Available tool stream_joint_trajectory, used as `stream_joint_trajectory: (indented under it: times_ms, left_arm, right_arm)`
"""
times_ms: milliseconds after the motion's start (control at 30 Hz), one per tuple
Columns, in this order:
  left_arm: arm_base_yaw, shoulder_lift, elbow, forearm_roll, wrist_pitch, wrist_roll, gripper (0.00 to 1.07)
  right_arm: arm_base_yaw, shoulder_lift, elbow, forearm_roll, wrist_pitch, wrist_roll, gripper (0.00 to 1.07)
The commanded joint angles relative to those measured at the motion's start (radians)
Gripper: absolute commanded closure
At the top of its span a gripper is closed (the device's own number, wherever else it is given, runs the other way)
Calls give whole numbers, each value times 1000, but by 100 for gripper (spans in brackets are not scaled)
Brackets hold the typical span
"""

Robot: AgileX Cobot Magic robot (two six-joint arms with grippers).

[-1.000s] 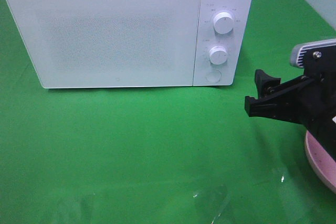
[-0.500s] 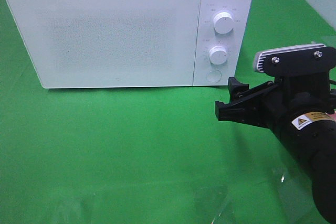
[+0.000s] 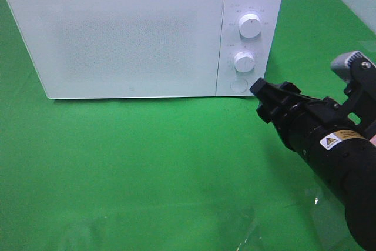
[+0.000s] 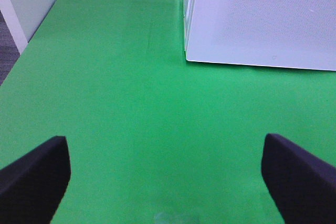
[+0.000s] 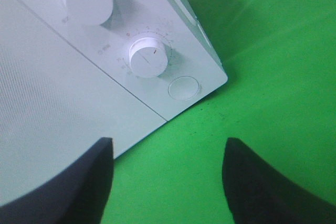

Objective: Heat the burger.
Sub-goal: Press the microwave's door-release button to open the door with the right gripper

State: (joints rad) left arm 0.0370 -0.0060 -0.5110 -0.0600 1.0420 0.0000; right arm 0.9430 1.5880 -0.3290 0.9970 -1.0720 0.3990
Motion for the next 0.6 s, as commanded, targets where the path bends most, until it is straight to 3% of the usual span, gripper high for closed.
stream_joint_trajectory:
  times_ms: [33, 67, 100, 167, 267, 467, 600]
  left_arm:
    - [-3, -19, 1, 0, -9, 0, 16]
    - [-3, -19, 1, 0, -9, 0, 16]
    - [-3, -19, 1, 0, -9, 0, 16]
    - [-3, -19, 1, 0, -9, 0, 16]
    - [-3, -19, 1, 0, -9, 0, 16]
    - [-3, -19, 1, 0, -9, 0, 16]
    - [-3, -19, 1, 0, -9, 0, 16]
  right_arm:
    - [0, 0, -6, -8, 2, 197, 59]
    - [0, 0, -6, -9, 2, 324, 65]
    - [0, 0, -6, -9, 2, 324, 65]
    - [0, 0, -6, -26, 2, 504, 80]
    - [0, 0, -6, -30, 2, 540, 83]
    - [0, 0, -6, -33, 12, 698, 106]
    - [-1, 0, -7, -33, 52, 740, 107]
